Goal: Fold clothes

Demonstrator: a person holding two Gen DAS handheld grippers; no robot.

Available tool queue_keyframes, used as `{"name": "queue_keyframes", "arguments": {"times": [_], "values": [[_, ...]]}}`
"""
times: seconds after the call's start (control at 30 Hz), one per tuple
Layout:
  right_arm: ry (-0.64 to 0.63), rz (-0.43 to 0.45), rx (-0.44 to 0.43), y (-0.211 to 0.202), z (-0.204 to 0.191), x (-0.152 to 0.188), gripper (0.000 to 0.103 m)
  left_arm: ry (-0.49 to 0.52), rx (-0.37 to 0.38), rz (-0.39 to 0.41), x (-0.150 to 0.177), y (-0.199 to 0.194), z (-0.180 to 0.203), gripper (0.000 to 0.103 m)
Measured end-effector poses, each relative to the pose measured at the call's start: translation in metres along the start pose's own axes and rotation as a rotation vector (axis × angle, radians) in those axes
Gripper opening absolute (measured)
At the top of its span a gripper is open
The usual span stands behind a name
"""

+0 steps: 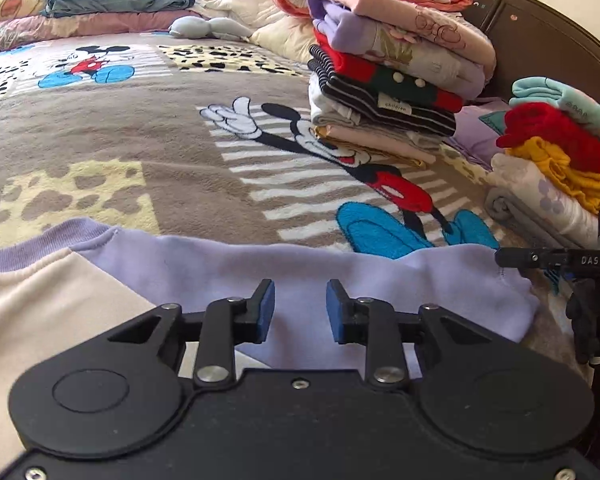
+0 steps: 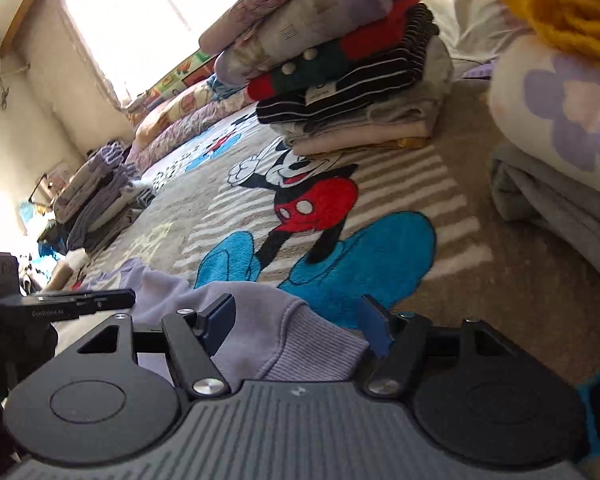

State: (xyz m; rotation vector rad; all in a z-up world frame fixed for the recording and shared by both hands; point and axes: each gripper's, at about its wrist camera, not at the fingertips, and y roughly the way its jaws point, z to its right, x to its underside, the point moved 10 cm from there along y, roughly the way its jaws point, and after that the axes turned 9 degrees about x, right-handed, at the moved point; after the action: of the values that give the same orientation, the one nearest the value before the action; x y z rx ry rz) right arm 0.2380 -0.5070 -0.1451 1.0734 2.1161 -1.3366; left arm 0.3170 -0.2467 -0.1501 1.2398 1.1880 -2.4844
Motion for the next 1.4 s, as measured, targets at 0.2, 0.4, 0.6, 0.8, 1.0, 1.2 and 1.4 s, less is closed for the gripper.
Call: {"name": "queue_keyframes", "arguments": {"times": [0.2,0.4,0.6,0.8,1.0,1.2,1.4], "values": [[0.102,0.013,-0.049,-0.007,0.003,0.005,0.011,-0.041,-0.015,-0.019,0.008,0.009,-0.007,0.027],[0.156,0.083,-0.1,-0.036,-0.008,-0.002,0.012,-0.123,0.019,-0.001,0.007,0.01,-0.016,0.027],[0.004,0.112,-0.028,-0.035,-0.028,-0.003,0.048,-0.088,0.012,0.001,0.004,0.003,-0.01,0.035],[-0.147,0.14,0.045,-0.035,-0.047,-0.006,0.047,-0.073,-0.04,0.066,-0.008,-0.008,-0.02,0.036],[-0.387,-0.066,0.144,0.003,-0.076,0.039,0.044,-0.089,-0.144,0.021,-0.025,0.019,-0.047,0.034],[-0.322,-0.042,0.094,-0.025,-0.072,0.051,0.045,-0.115,-0.148,0.13,-0.046,-0.021,-0.05,0.034],[-0.336,0.099,0.105,-0.046,-0.075,0.035,0.046,-0.085,-0.13,0.15,0.0,-0.075,-0.023,0.034]]}}
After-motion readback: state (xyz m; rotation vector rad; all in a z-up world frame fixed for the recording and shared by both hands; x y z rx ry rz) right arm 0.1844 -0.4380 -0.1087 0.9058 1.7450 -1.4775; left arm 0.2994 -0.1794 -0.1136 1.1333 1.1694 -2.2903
